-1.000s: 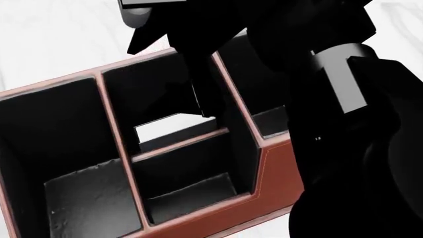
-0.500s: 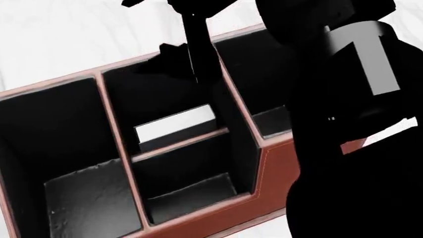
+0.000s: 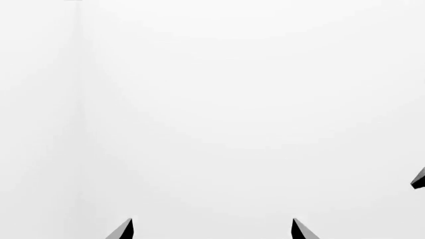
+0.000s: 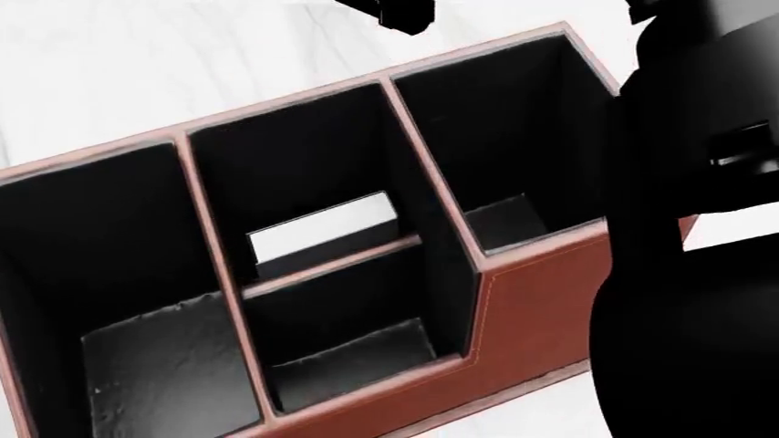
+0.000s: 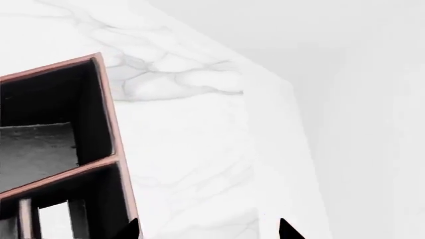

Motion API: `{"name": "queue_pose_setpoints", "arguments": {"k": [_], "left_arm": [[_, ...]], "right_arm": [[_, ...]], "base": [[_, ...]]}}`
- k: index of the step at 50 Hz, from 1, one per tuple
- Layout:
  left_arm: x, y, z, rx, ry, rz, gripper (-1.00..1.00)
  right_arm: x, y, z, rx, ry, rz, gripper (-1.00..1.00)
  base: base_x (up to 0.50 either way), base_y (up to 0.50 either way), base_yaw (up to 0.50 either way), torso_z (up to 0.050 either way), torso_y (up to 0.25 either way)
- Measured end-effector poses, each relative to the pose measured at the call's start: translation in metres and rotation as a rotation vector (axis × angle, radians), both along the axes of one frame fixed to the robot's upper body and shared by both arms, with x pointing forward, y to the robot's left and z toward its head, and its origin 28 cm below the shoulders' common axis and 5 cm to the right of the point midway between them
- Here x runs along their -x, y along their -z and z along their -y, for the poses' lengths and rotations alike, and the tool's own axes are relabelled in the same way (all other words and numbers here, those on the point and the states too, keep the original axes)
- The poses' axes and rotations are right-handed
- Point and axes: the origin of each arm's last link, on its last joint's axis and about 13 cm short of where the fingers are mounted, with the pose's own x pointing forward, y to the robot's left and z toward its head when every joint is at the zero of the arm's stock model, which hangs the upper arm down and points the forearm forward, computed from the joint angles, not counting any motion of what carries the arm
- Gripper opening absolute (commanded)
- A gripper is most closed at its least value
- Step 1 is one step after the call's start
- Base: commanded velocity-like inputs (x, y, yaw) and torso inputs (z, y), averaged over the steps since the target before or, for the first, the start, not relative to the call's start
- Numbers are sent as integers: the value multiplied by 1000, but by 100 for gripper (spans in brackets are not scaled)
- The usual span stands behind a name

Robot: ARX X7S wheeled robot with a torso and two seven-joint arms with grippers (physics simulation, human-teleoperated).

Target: Pick up the book and place it in the front compartment of the caddy.

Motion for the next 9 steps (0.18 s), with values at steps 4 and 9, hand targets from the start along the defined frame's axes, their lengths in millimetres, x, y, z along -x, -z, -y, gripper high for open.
{"name": "queue_pose_setpoints", "arguments": {"k": [4, 9], "left_arm": [[0, -1, 0, 0, 0, 2, 100], [1, -1, 0, 0, -1, 3, 100]], "right_arm": [[3, -5, 5, -33, 30, 37, 100], [6, -11, 13, -72, 68, 78, 100]], "base": [[0, 0, 0, 0, 0], [0, 0, 0, 0, 0]]}}
